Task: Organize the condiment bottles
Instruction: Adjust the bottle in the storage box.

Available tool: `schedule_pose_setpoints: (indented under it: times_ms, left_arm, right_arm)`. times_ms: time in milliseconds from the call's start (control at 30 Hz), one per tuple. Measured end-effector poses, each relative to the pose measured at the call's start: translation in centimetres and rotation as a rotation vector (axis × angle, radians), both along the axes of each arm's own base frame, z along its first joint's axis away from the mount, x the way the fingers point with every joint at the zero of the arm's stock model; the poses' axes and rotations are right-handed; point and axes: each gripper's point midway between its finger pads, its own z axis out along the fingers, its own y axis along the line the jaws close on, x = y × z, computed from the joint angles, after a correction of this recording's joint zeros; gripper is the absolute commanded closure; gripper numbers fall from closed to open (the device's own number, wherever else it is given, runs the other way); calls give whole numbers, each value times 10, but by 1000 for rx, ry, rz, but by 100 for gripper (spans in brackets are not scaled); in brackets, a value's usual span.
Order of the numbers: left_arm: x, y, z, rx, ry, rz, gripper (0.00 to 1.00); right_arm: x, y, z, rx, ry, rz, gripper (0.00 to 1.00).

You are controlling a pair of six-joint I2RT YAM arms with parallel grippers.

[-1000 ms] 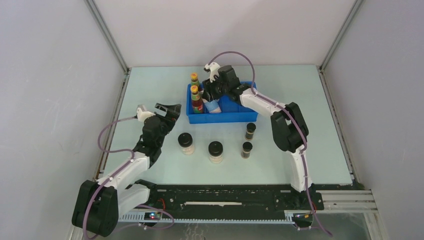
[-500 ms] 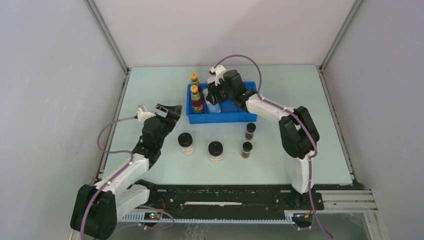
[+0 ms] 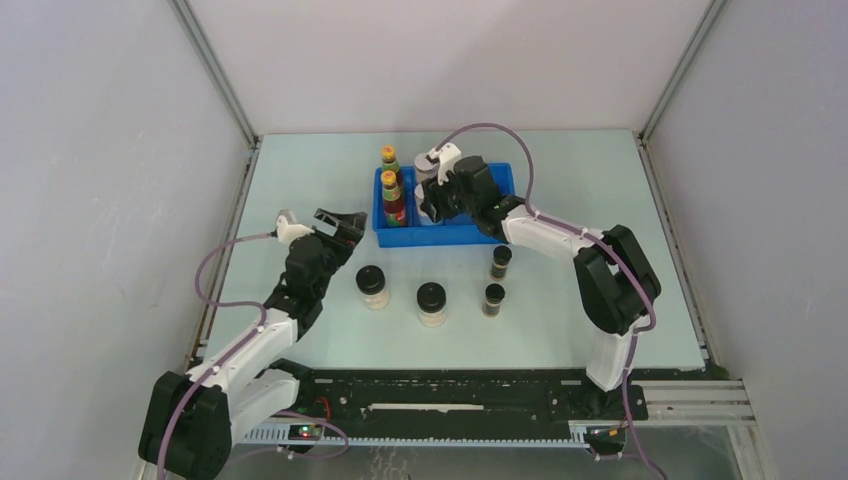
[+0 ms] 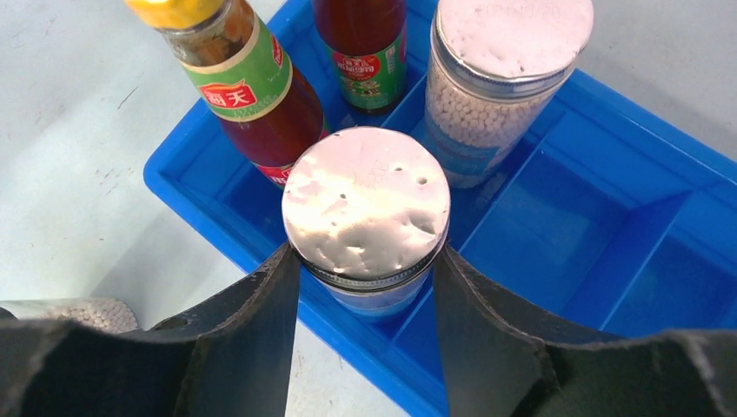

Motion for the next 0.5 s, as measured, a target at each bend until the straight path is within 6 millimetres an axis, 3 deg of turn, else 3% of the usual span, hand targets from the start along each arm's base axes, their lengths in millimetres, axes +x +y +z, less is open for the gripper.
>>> schedule_pose_setpoints:
  times_ms: [500]
  left_arm:
    - [-3, -3, -2, 21, 15, -14, 0]
  right_arm:
    - [-16, 1, -4, -13, -9, -19, 100]
